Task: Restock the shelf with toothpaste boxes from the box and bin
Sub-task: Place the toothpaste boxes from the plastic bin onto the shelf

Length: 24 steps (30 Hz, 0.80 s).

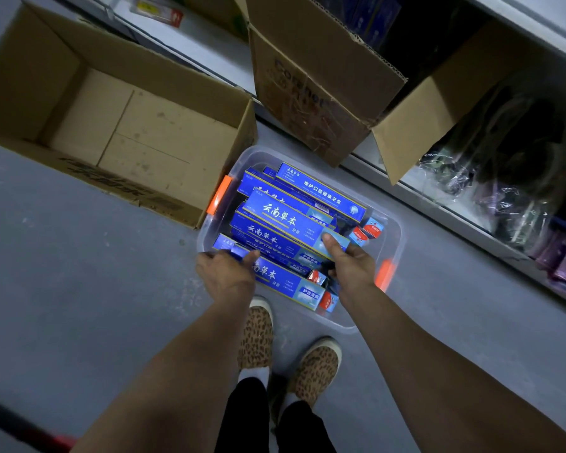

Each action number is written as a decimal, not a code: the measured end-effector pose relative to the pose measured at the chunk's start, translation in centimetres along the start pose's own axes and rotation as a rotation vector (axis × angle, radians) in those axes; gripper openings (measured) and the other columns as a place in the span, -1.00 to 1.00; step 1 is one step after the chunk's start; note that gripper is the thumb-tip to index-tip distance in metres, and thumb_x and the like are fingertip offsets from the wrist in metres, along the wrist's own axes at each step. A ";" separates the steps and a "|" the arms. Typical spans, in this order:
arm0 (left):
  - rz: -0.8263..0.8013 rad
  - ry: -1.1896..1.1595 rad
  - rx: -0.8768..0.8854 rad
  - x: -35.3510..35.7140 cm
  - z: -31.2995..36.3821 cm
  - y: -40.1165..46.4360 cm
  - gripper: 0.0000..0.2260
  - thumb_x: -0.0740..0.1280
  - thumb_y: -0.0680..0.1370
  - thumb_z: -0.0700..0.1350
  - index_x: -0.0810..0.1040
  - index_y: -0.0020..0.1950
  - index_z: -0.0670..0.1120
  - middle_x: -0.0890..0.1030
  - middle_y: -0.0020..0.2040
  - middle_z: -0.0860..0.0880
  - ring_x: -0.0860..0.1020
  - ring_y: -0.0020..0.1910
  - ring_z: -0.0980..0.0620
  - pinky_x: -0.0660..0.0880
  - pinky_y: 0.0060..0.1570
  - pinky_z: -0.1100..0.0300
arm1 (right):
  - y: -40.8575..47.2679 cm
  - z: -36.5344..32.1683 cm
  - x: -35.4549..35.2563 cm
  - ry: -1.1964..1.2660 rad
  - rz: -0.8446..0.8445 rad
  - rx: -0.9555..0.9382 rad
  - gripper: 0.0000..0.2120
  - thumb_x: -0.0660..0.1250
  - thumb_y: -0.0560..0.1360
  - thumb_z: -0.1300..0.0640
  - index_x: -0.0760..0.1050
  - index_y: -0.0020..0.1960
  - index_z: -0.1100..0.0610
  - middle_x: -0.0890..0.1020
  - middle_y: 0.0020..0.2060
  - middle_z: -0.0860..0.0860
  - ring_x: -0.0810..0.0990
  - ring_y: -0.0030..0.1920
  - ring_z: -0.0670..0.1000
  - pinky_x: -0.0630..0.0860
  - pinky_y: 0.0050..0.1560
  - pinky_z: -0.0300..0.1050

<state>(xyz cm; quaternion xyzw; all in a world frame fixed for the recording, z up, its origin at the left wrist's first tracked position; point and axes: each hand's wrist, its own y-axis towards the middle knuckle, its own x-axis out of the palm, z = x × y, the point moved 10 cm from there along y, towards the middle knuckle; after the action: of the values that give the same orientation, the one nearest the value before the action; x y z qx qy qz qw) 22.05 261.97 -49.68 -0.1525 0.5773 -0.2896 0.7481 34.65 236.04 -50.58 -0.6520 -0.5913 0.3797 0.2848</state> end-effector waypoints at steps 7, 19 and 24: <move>-0.006 0.046 0.117 -0.1 -0.4 1.5 -0.58 0.49 0.42 0.22 0.65 0.00 -0.12 0.63 0.05 -0.16 0.49 0.14 -0.23 0.33 0.07 0.05 | -0.8 -0.2 -1.5 -0.015 -0.001 0.007 -0.87 0.53 0.47 0.10 0.61 -0.09 0.12 0.64 -0.45 -0.08 0.47 -0.61 -0.16 0.43 -0.54 -0.32; -0.135 -0.219 0.018 -0.4 -0.9 0.7 -0.59 0.64 0.32 0.05 0.42 -0.28 -0.07 0.56 -0.24 -0.02 0.56 0.00 -0.13 0.50 0.05 0.01 | -1.3 -0.5 -2.7 0.007 0.021 0.007 -0.85 0.54 0.46 0.12 0.63 -0.04 0.13 0.67 -0.36 -0.07 0.56 -0.49 -0.13 0.48 -0.46 -0.26; -0.206 -0.197 0.001 -1.5 -0.2 -2.0 -0.60 0.65 0.30 0.01 0.41 -0.30 -0.03 0.58 -0.26 -0.03 0.63 -0.11 -0.14 0.56 -0.02 0.01 | -3.9 -1.8 -3.0 0.036 0.027 0.029 -0.88 0.54 0.46 0.18 0.62 -0.07 0.17 0.65 -0.44 -0.06 0.54 -0.58 -0.12 0.45 -0.53 -0.29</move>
<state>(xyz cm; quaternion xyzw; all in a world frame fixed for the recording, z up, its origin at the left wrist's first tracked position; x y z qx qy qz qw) 21.07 261.30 -47.44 -0.2385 0.4822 -0.3488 0.7674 33.94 233.79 -45.95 -0.6627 -0.5715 0.3800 0.2996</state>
